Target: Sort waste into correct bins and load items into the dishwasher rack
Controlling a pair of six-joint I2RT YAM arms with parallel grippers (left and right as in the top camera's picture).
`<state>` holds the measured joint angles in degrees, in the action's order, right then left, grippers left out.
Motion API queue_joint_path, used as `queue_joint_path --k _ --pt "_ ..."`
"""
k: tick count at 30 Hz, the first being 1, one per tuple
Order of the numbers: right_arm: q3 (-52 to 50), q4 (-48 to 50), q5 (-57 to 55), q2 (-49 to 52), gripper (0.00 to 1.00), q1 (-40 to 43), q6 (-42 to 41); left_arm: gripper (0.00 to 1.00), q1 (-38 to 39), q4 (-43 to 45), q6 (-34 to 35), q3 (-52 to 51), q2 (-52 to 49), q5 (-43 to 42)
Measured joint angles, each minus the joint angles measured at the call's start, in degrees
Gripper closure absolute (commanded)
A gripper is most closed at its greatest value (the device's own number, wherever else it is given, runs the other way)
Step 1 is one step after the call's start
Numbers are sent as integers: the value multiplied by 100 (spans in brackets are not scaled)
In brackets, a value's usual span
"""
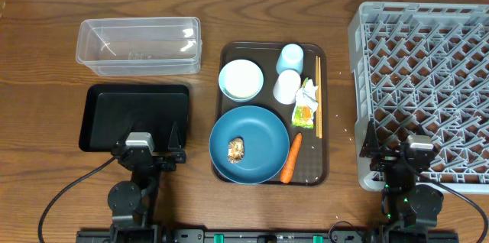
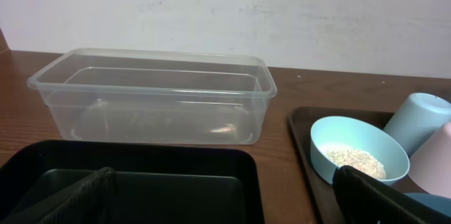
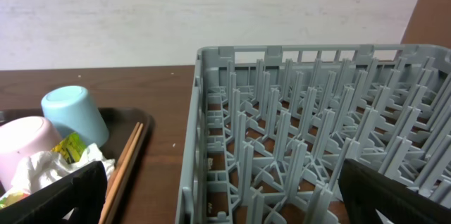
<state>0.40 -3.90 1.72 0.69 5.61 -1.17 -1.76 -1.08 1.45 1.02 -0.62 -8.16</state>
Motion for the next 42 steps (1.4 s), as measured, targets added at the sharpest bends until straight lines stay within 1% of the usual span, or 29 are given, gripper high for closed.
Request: queue_joint_path --k 17,20,24,27,32,34,38,40,42 --pt "0 0 0 0 1 0 0 2 0 15 57 0 0 -39" --pt "0 0 0 0 1 0 0 2 0 74 588 0 0 -551" --pt "0 0 0 0 1 0 0 2 0 109 1810 20 0 -1679" --pt "0 0 0 0 1 0 0 2 0 131 2312 24 0 -2107" --pt "0 0 0 0 1 0 0 2 0 205 3077 20 0 -2472" --pt "0 0 0 0 1 0 0 2 0 317 3311 0 0 -2583" --pt "0 0 0 0 1 0 0 2 0 382 3547 9 -2 -2723" --pt "0 0 0 0 1 0 0 2 0 225 3615 118 -52 -2763" --pt "0 2 0 0 1 0 0 2 0 -190 3611 433 -247 -2769"
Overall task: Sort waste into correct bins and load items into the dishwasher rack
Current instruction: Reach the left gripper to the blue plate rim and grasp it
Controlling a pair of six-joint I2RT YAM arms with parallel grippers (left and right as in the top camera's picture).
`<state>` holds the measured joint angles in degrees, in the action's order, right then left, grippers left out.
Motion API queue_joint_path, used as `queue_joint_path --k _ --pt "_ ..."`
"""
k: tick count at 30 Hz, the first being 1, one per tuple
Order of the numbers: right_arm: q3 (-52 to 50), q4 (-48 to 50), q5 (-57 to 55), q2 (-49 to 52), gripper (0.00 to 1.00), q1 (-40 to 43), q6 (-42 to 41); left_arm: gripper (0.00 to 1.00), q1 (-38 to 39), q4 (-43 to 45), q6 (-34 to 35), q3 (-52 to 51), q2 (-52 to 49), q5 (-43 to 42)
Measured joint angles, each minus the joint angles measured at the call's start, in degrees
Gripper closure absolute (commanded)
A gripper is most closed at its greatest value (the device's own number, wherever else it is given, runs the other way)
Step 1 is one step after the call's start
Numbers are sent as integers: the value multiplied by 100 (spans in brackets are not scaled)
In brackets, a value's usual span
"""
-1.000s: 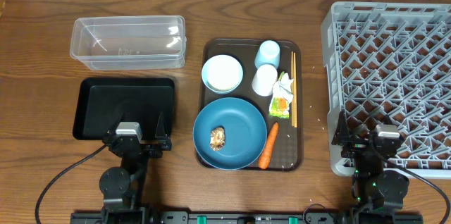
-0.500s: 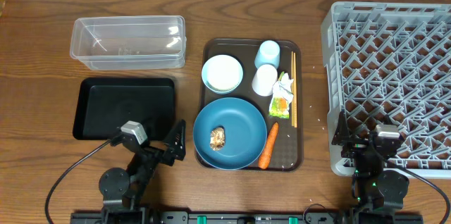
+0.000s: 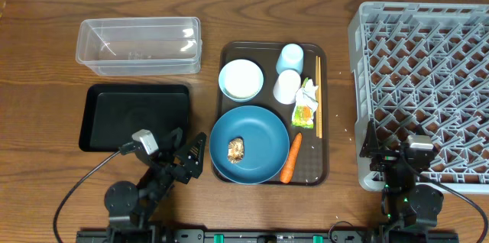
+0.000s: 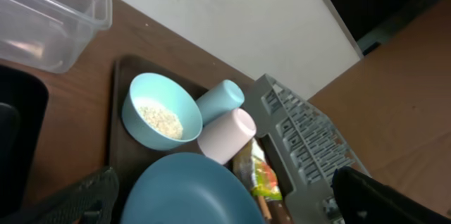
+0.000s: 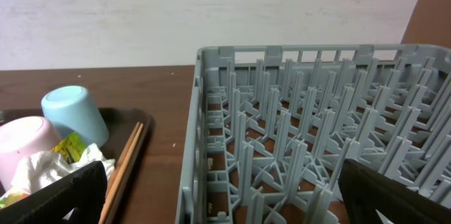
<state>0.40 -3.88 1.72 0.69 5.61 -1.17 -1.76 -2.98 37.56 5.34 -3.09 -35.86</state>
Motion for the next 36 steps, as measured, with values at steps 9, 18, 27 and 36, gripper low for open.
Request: queue_joint_path --k 9,18,27,36 --pt "0 -7 0 0 1 0 0 2 11 -2470 -793 2787 -2446 -315" --pt "0 -4 -2 0 1 0 0 2 1193 -5066 -1722 5414 -4852 162" --pt "0 -7 -2 0 1 0 0 2 3615 -5152 -1252 5803 -5388 2367" --pt "0 -4 -2 0 1 0 0 2 4323 -4688 -590 5803 -5539 2881"
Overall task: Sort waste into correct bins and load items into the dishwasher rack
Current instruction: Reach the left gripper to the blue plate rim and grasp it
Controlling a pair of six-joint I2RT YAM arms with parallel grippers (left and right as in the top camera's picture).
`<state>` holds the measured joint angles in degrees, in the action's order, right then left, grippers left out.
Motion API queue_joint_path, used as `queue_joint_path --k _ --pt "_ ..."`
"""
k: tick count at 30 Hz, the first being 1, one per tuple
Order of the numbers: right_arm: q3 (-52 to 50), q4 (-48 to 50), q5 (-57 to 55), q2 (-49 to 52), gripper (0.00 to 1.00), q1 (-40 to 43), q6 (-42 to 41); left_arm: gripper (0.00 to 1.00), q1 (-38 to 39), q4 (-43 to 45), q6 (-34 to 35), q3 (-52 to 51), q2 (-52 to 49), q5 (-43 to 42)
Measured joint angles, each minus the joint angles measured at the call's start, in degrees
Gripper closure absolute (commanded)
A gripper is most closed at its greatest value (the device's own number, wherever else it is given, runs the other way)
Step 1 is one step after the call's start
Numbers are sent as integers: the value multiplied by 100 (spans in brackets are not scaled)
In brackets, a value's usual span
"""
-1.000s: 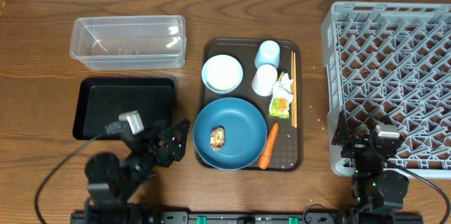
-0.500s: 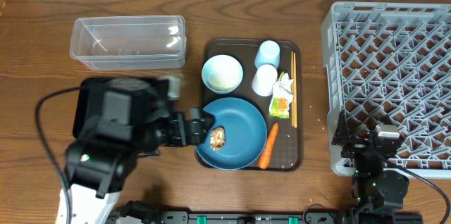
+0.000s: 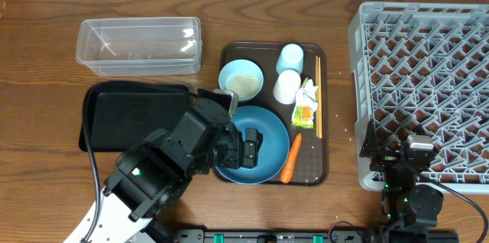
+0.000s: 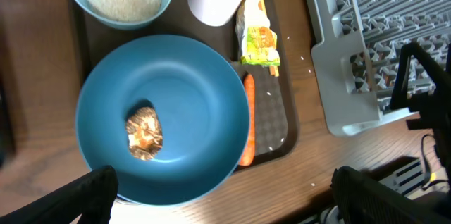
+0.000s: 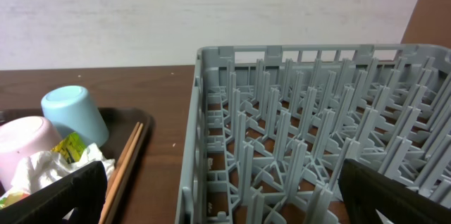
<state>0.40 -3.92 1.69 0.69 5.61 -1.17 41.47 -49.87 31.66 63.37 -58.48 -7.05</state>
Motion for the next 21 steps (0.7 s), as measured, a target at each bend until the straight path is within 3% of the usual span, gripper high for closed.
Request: queue_joint_path --k 8,21 --pt "0 2 0 0 1 0 0 2 90 72 452 0 -573 -74" --pt "0 2 0 0 1 0 0 2 719 686 568 0 -2114 -155"
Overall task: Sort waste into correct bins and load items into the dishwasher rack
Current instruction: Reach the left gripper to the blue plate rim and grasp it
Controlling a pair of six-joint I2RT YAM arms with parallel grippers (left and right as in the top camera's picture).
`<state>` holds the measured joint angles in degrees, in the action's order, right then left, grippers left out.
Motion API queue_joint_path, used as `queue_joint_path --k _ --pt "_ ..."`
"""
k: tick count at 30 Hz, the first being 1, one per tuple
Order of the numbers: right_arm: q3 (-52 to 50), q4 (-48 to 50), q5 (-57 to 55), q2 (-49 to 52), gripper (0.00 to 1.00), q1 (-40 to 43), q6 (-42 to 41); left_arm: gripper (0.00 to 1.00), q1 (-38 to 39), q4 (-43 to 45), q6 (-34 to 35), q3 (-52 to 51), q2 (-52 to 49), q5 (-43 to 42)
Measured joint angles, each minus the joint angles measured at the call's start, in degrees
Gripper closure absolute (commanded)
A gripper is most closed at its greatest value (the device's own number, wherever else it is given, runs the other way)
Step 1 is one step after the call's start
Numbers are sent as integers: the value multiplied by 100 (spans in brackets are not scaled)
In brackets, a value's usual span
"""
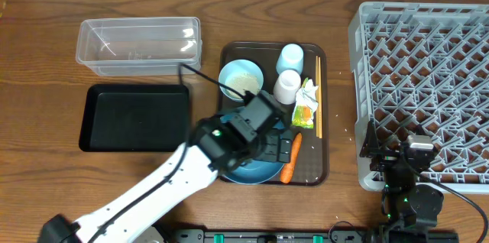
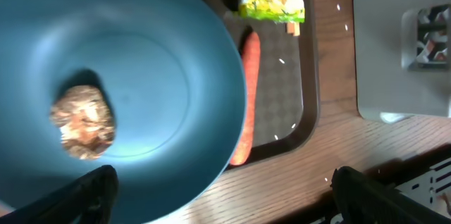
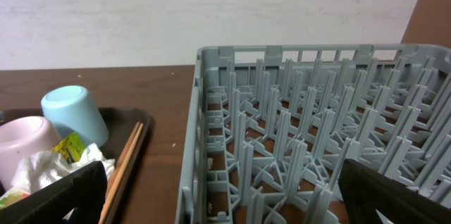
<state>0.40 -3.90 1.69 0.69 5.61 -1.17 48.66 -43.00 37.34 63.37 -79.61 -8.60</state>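
Observation:
A brown tray [image 1: 325, 121] holds a blue plate [image 2: 141, 76] with a brown food scrap [image 2: 81, 122] on it, which my arm hides from overhead. An orange carrot [image 2: 246, 97] lies just right of the plate, below a green-and-white wrapper [image 1: 305, 105]. My left gripper [image 1: 276, 150] hangs open low over the plate's right edge, next to the carrot and holding nothing. Near the grey dishwasher rack's [image 1: 428, 82] front left corner, my right gripper [image 1: 405, 155] rests open and empty.
The tray also carries a rice bowl [image 1: 241, 81], a light blue cup [image 1: 291, 56], a pale pink cup [image 1: 287, 84] and chopsticks [image 1: 318, 98]. A clear bin [image 1: 139, 44] and a black bin [image 1: 136, 117] stand to the left.
My left gripper has shifted right from the middle of the plate to its right edge and sits lower. Plate and carrot look larger in the left wrist view. The right arm has not moved.
Both arms first rested at the table's front, the left facing the two bins. Then the left arm had turned toward the tray. After that it looked down on the whole plate from above, and now it is low beside the carrot. Nothing has been picked up.

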Motion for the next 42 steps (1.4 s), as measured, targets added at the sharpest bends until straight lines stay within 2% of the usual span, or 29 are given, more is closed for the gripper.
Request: queue_joint_path --k 9,27,31,42 --pt "0 -2 0 0 1 0 0 2 103 297 151 0 -787 0" --pt "0 -2 0 0 1 0 0 0 352 614 455 0 -1482 343" --pt "0 -2 0 0 1 0 0 5 352 859 483 0 -1624 610" --pt "0 -2 0 0 1 0 0 8 352 1217 498 0 -2109 885"
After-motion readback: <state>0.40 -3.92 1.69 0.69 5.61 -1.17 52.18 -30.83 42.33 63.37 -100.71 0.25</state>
